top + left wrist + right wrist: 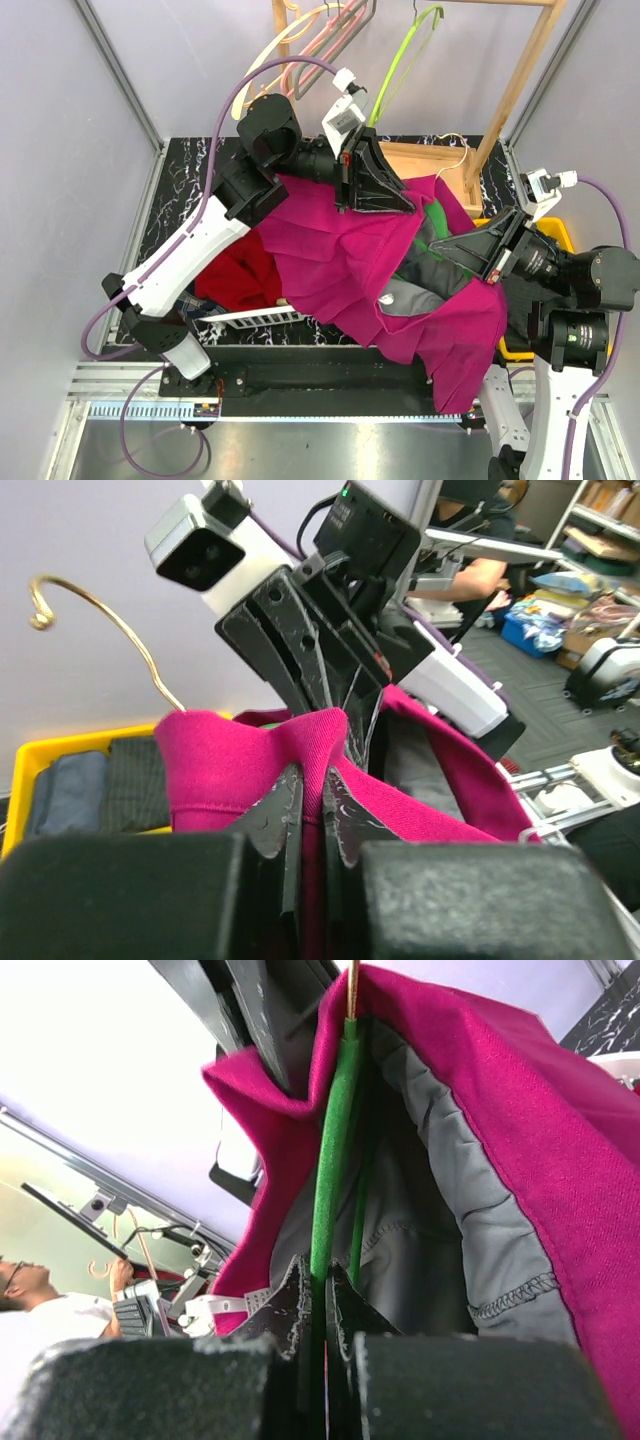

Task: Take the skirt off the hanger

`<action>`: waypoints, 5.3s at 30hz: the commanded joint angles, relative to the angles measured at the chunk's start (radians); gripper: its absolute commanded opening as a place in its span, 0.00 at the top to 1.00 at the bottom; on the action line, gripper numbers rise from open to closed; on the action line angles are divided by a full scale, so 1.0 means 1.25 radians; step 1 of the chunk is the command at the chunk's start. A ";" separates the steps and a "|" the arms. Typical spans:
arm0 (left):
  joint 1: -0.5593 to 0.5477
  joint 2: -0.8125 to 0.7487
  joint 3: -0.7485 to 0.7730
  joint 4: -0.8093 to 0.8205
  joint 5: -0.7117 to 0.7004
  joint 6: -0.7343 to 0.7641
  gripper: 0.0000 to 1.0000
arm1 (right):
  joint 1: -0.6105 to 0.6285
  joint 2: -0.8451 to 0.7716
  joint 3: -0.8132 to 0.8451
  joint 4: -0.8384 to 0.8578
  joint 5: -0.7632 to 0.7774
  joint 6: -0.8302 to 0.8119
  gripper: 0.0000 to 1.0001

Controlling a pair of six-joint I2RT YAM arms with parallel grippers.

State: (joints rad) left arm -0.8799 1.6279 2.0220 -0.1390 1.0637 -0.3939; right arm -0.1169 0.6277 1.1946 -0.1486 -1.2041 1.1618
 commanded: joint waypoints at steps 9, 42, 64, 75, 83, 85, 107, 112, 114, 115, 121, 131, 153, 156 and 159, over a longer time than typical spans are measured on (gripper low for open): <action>-0.045 -0.116 -0.190 -0.295 -0.040 0.218 0.45 | 0.005 0.014 -0.023 0.429 0.158 0.171 1.00; 0.202 -0.153 0.011 -0.223 -0.182 0.308 0.12 | 0.006 -0.008 -0.024 0.345 0.121 0.154 1.00; 0.148 -0.019 -0.071 0.009 0.404 -0.358 0.14 | 0.008 0.018 0.033 0.343 0.108 0.135 1.00; 0.169 0.010 0.106 0.097 0.412 -0.440 1.00 | 0.019 0.035 0.031 0.292 0.083 0.078 1.00; 0.301 -0.073 0.188 0.109 0.408 -0.400 1.00 | 0.019 0.044 0.055 0.175 0.140 -0.005 0.24; 0.438 -0.087 0.189 0.178 0.429 -0.466 1.00 | 0.019 0.045 0.070 0.147 0.163 -0.025 0.14; 0.760 -0.209 0.060 0.432 0.324 -0.537 1.00 | 0.096 0.102 -0.046 0.374 0.238 0.024 0.07; 0.768 -0.184 0.145 0.120 0.043 -0.207 1.00 | 0.369 0.183 0.050 0.060 0.375 -0.316 0.08; 0.766 -0.156 0.170 0.130 -0.054 -0.233 1.00 | 0.517 0.249 0.185 -0.177 0.547 -0.573 0.13; 0.764 -0.143 0.218 0.110 -0.067 -0.237 1.00 | 0.562 0.301 0.223 -0.223 0.609 -0.640 0.13; 0.780 -0.190 0.178 -0.008 -0.055 -0.140 1.00 | 0.651 0.304 0.300 -0.259 0.804 -0.843 0.06; 0.787 -0.227 0.156 0.049 -0.007 -0.232 1.00 | 0.649 0.346 0.268 -0.204 0.870 -0.926 0.65; 0.845 -0.256 0.129 0.202 -0.010 -0.387 1.00 | 0.690 0.408 -0.045 -0.001 0.805 -0.702 1.00; 0.845 -0.254 0.125 0.236 -0.007 -0.413 1.00 | 0.772 0.510 0.038 -0.032 0.810 -0.732 0.98; 0.845 -0.259 0.110 0.229 0.029 -0.391 1.00 | 0.815 0.554 0.138 -0.082 0.815 -0.747 0.56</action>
State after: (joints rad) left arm 0.1673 1.3376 2.1506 0.0044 1.1488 -0.8604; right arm 0.8455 1.2659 1.2461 -0.1505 -0.1707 0.2497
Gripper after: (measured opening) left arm 0.482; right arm 0.296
